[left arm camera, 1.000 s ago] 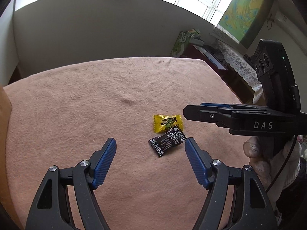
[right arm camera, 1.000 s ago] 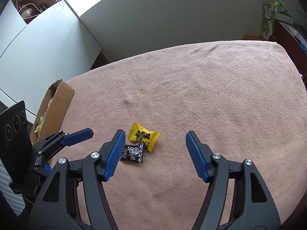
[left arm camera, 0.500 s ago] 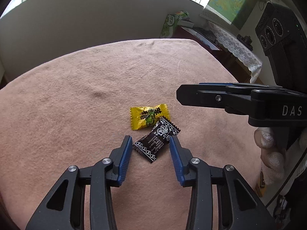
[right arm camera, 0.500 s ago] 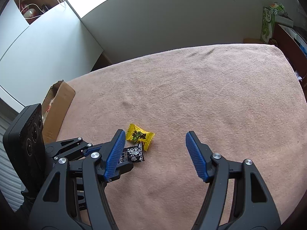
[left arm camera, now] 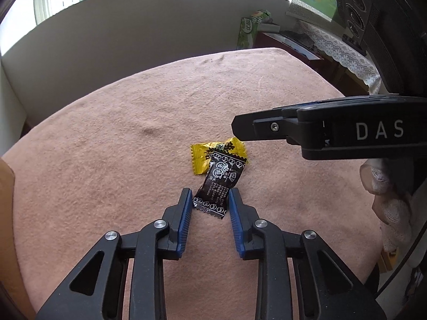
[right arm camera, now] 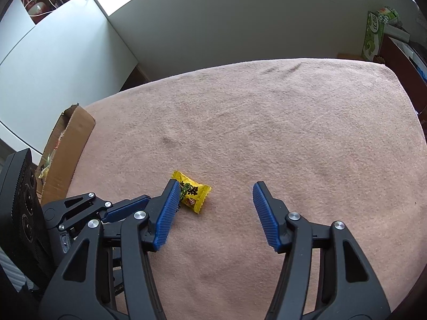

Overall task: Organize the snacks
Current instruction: 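Close the right tool on the yellow candy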

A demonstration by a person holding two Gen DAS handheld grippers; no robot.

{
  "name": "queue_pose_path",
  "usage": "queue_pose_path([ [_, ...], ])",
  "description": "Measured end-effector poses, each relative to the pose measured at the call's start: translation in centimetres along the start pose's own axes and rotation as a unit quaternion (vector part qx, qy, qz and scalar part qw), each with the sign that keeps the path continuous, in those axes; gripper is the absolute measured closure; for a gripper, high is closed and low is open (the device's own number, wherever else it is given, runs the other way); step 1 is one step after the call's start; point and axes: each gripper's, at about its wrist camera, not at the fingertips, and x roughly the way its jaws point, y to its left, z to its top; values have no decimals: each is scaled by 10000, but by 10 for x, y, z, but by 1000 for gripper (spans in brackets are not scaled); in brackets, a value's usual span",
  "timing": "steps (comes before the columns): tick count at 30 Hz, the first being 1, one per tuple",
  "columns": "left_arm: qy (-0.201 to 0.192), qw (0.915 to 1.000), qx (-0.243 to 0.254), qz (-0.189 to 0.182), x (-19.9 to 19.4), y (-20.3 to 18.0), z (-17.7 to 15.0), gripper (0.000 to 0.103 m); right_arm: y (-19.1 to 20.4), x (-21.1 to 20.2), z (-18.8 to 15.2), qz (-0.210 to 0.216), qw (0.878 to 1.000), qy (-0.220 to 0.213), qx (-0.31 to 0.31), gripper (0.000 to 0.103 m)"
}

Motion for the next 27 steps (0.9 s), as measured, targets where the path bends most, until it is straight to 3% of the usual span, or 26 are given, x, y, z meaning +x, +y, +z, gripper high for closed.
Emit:
queue_pose_path([
  [9, 24, 9983, -514, 284, -9, 42, -8, 77, 27, 11, -4, -228, 9964, 101, -809, 42],
  [15, -9, 9971, -620, 430, -15, 55, -15, 73, 57, 24, -10, -831, 9784, 50, -1890, 42],
  [22, -12, 9974, -621, 364, -19, 58, -19, 65, 76, 39, -12, -630, 9686, 328, -2382, 42],
  [27, -3, 9977, -575, 361, -20, 56, -18, 61, 73, 36, -13, -473, 9704, 414, -2331, 47],
])
